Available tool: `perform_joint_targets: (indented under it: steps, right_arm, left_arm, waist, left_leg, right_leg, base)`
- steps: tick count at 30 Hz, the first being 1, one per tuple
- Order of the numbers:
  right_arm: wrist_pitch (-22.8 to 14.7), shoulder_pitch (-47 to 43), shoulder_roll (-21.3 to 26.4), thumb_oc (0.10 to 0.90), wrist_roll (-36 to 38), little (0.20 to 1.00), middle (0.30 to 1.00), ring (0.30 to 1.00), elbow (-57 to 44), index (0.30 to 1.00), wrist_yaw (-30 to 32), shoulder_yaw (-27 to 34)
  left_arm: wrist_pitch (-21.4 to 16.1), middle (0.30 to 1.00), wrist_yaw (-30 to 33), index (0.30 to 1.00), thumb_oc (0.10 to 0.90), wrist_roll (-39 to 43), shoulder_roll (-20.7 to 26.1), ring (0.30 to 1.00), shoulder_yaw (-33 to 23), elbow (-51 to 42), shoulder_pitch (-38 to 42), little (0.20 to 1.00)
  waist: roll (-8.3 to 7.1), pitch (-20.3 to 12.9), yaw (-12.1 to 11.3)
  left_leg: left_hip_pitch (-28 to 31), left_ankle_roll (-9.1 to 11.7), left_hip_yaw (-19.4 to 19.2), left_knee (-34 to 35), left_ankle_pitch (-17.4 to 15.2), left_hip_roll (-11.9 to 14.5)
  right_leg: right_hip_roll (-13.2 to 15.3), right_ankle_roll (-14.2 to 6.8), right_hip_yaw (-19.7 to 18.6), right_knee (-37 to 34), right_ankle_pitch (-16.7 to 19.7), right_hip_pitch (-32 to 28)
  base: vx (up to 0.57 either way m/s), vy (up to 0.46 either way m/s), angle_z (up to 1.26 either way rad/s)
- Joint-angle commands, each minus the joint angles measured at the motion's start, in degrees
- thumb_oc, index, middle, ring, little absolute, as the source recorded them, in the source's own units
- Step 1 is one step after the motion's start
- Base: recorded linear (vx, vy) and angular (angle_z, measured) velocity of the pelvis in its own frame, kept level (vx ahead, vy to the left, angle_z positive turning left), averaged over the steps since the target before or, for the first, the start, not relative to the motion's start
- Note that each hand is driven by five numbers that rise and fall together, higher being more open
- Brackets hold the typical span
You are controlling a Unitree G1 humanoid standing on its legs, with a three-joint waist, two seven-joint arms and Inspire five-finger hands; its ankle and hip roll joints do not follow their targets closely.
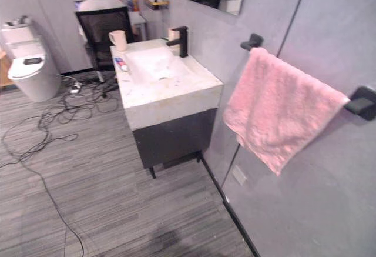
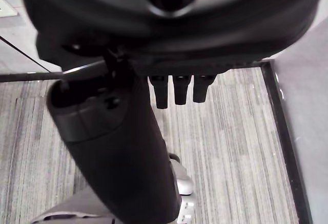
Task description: Organize the bathroom.
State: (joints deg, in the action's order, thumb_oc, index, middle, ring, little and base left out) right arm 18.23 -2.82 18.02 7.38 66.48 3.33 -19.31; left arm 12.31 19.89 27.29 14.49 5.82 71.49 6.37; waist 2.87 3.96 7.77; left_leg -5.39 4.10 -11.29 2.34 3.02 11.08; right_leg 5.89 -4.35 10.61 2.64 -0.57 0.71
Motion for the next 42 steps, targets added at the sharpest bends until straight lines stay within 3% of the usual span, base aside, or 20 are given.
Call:
perform_joint_targets:
  steps: [1,5,9,12,15,16,18,19,20,22,23,25,26,27,31,33,35,36,40,42]
  right_arm:
    - [-0.6,-2.1,0.7,0.8,4.5,0.9,0.9,0.9,-1.0,0.9,4.5,1.6]
    - [-1.3,-2.6,1.6,0.8,2.3,0.9,0.9,0.9,-2.2,0.9,6.6,2.3]
    - [-2.2,-2.9,2.4,0.8,-1.2,0.9,0.9,0.9,-3.9,0.9,6.0,4.0]
    - [-1.7,-2.0,2.9,0.8,-2.1,0.9,0.9,0.9,-5.7,0.9,5.0,4.1]
    - [-0.7,-2.6,2.4,0.8,-4.4,0.9,0.9,0.9,-5.0,0.9,2.6,3.2]
    - [-0.8,-2.8,2.4,0.8,-4.9,0.9,0.9,0.9,-4.8,0.9,2.3,3.1]
    - [-2.6,-3.7,1.9,0.8,-7.5,0.9,0.9,0.9,-3.6,0.9,0.7,2.3]
    - [-2.9,-3.8,1.9,0.8,-8.0,0.9,0.9,0.9,-3.4,0.9,0.5,2.2]
    - [-5.5,-4.5,2.2,0.8,-10.5,0.9,0.9,0.9,-2.9,0.9,-1.2,2.3]
    - [-6.6,-4.5,2.3,0.8,-10.2,0.9,0.9,0.9,-2.5,0.9,-1.1,2.2]
    - [-7.0,-4.2,2.8,0.8,-9.5,0.9,0.9,0.9,-2.2,0.9,-0.3,2.7]
    - [-6.8,-4.1,3.5,0.8,-7.5,0.9,0.9,0.9,-2.3,0.9,1.2,2.6]
    - [-6.2,-3.8,4.4,0.8,-4.4,0.9,0.9,0.9,-3.0,0.9,2.3,2.7]
    - [-6.0,-3.8,4.6,0.8,-4.1,0.9,0.9,0.9,-3.0,0.9,2.4,2.9]
    - [-5.8,-6.0,5.2,0.8,-2.9,0.9,0.9,0.9,-1.5,0.9,3.1,2.9]
    - [-6.0,-6.3,4.9,0.8,-2.2,0.9,0.9,0.9,-1.8,0.9,4.7,1.7]
    - [-5.6,-6.2,4.9,0.8,-1.9,0.9,0.9,0.9,-2.4,0.9,5.6,1.2]
    - [-5.1,-6.1,4.8,0.8,-2.2,0.9,0.9,0.9,-3.2,0.9,6.2,0.6]
    - [-4.0,-6.3,4.8,0.8,-3.3,0.9,0.9,0.9,-4.0,0.9,7.0,0.2]
    - [-3.6,-6.5,4.7,0.8,-4.8,0.9,0.9,0.9,-4.7,0.9,6.7,0.7]
  left_arm:
    - [-2.6,0.9,1.5,0.9,0.8,-0.7,3.2,0.9,-1.8,-0.2,2.6,0.9]
    - [-3.3,0.9,0.7,0.9,0.8,-0.5,1.6,0.9,-1.3,-0.2,2.9,0.9]
    - [-2.5,0.9,-1.1,0.9,0.8,-2.2,1.7,0.9,0.7,-0.4,2.3,0.9]
    - [0.7,0.9,-2.1,0.9,0.8,-8.8,3.0,0.9,2.4,-0.9,1.2,0.9]
    - [2.9,0.9,-0.5,0.9,0.8,-10.2,4.0,0.9,0.7,-1.0,1.9,0.9]
    - [3.3,0.9,-0.1,0.9,0.8,-10.8,4.0,0.9,0.5,-1.1,2.0,0.9]
    - [3.5,0.9,2.5,0.9,0.8,-9.1,4.6,0.9,0.4,-1.9,2.0,0.9]
    - [3.4,0.9,3.0,0.9,0.8,-8.1,4.7,0.9,0.5,-2.1,2.0,0.9]
    - [2.4,0.9,5.4,0.9,0.8,-2.0,5.5,0.9,0.9,-3.5,2.7,0.9]
    - [1.3,0.9,6.2,0.9,0.8,-0.7,5.2,0.9,1.0,-3.2,3.7,0.9]
    - [-0.4,0.9,6.1,0.9,0.8,1.3,4.3,0.9,0.8,-3.5,4.8,0.9]
    - [-0.8,0.9,4.6,0.9,0.8,1.6,3.9,0.9,1.3,-4.1,5.3,0.9]
    - [-1.0,0.9,3.7,0.9,0.8,0.2,3.5,0.9,2.7,-4.9,5.8,0.9]
    - [-1.0,0.9,3.5,0.9,0.8,0.1,3.5,0.9,2.8,-5.1,5.8,0.9]
    - [-2.1,0.9,1.6,0.9,0.8,1.3,2.5,0.9,1.6,-4.2,4.7,0.9]
    - [-3.0,0.9,2.4,0.9,0.8,2.4,2.0,0.9,0.3,-3.0,3.7,0.9]
    - [-3.4,0.9,3.4,0.9,0.8,3.5,1.7,0.9,-0.1,-2.3,3.0,0.9]
    - [-4.4,0.9,4.4,0.9,0.8,5.4,1.6,0.9,-1.1,-1.2,2.0,0.9]
    - [-5.4,0.9,8.0,0.9,0.8,10.4,1.7,0.9,-2.3,0.0,0.8,0.9]
    - [-5.9,0.9,11.5,0.9,0.8,13.3,1.9,0.9,-3.8,0.7,0.2,0.9]
  waist:
    - [-0.63,1.5,2.5]
    - [0.13,1.4,3.2]
    - [-0.35,2.4,1.9]
    - [-1.16,3.9,2.0]
    - [-1.4,4.4,3.4]
    - [-1.44,4.3,3.6]
    - [-1.75,4.5,4.3]
    - [-1.73,4.6,4.2]
    - [-1.4,4.7,4.2]
    - [-1.34,4.5,4.2]
    - [-1.05,4.2,4.8]
    - [-0.84,3.9,5.2]
    - [-0.6,4.1,5.0]
    - [-0.56,4.2,5.0]
    - [0.09,3.0,4.8]
    - [1.28,2.6,4.3]
    - [1.88,2.7,3.9]
    - [2.18,2.6,3.6]
    - [2.62,2.2,3.1]
    - [2.07,2.4,2.9]
  left_leg:
    - [-0.5,3.6,1.1,-4.0,4.1,7.1]
    - [0.3,3.6,-1.9,-5.3,0.3,4.8]
    - [-1.3,1.2,-3.3,-10.0,-3.2,0.0]
    - [1.5,-1.3,-5.4,-12.1,-8.5,-3.2]
    - [5.1,-2.2,-8.1,-10.2,-10.0,-3.8]
    - [5.3,-2.4,-8.2,-9.9,-10.1,-4.0]
    - [5.5,-3.4,-7.5,-7.1,-9.2,-5.9]
    - [5.4,-3.6,-7.3,-6.6,-9.0,-6.2]
    - [4.9,-4.2,-5.9,-3.9,-7.9,-7.8]
    - [3.9,-4.6,-5.7,-5.1,-8.3,-8.7]
    - [2.2,-5.5,-5.4,-12.2,-11.3,-9.6]
    - [0.4,-4.5,-5.5,-19.6,-12.2,-9.1]
    - [-2.9,-3.1,-4.6,-27.2,-10.1,-6.8]
    - [-3.5,-2.8,-4.5,-28.0,-9.7,-6.3]
    - [-2.1,-0.5,-3.4,-17.0,-4.2,-0.8]
    - [-0.5,3.1,-0.8,-6.3,4.8,4.4]
    - [-0.4,5.0,1.4,-3.9,8.4,7.3]
    - [0.2,5.7,2.1,-2.7,9.1,9.3]
    - [0.5,6.6,3.3,-4.8,8.1,10.6]
    - [0.4,5.4,1.3,-7.7,2.8,8.8]
  right_leg:
    - [0.8,-2.7,-6.1,5.0,-4.7,0.7]
    - [5.2,-5.7,-6.5,5.5,-4.6,0.6]
    - [11.7,-6.0,-7.4,6.0,3.7,2.4]
    - [18.5,-6.7,-7.8,7.9,14.1,4.7]
    - [14.5,-8.5,-6.7,-1.8,13.9,6.5]
    - [13.4,-8.6,-6.9,-2.3,13.6,6.7]
    - [6.2,-9.3,-5.9,1.1,8.8,9.9]
    - [5.2,-9.2,-5.5,2.3,7.7,10.6]
    - [-0.4,-7.2,-4.1,7.5,1.5,12.4]
    - [-1.2,-6.5,-4.6,8.3,0.5,12.5]
    - [-1.3,-4.2,-5.4,10.9,-1.9,12.2]
    - [-0.7,-3.0,-4.4,11.2,-2.4,11.3]
    - [-0.6,-1.4,-4.3,11.4,-2.7,9.7]
    - [-0.6,-1.3,-4.2,11.1,-2.6,9.3]
    - [-0.6,-1.9,-5.6,7.9,-2.3,6.0]
    - [-1.5,-1.9,-7.4,6.4,-2.3,5.7]
    - [-1.4,-2.1,-8.0,5.9,-3.2,4.8]
    - [0.1,-2.7,-8.3,5.2,-3.5,4.0]
    - [3.5,-4.3,-9.4,5.3,-3.2,4.4]
    - [6.4,-6.1,-10.6,5.9,-2.4,5.0]
  base:
    - [0.12,0.403,1.01]
    - [0.19,0.542,0.45]
    - [0.19,0.492,0.08]
    - [0.29,0.332,0.02]
    - [0.24,0.078,-0.23]
    - [0.13,0.025,-0.09]
    - [0.07,0.07,0.14]
    - [-0.01,0.128,0.03]
    - [-0.01,0.083,-0.13]
    - [0.04,0.028,-0.62]
    - [0.13,-0.019,-0.49]
    - [0.13,-0.028,0.38]
    - [0.09,-0.035,0.74]
    - [0.16,0.016,0.82]
    - [0.18,0.167,0.28]
    - [0.15,0.261,-0.13]
    - [0.17,0.294,-0.18]
    - [0.22,0.374,-0.29]
    - [0.17,0.403,-0.53]
    - [0.15,0.553,-0.53]
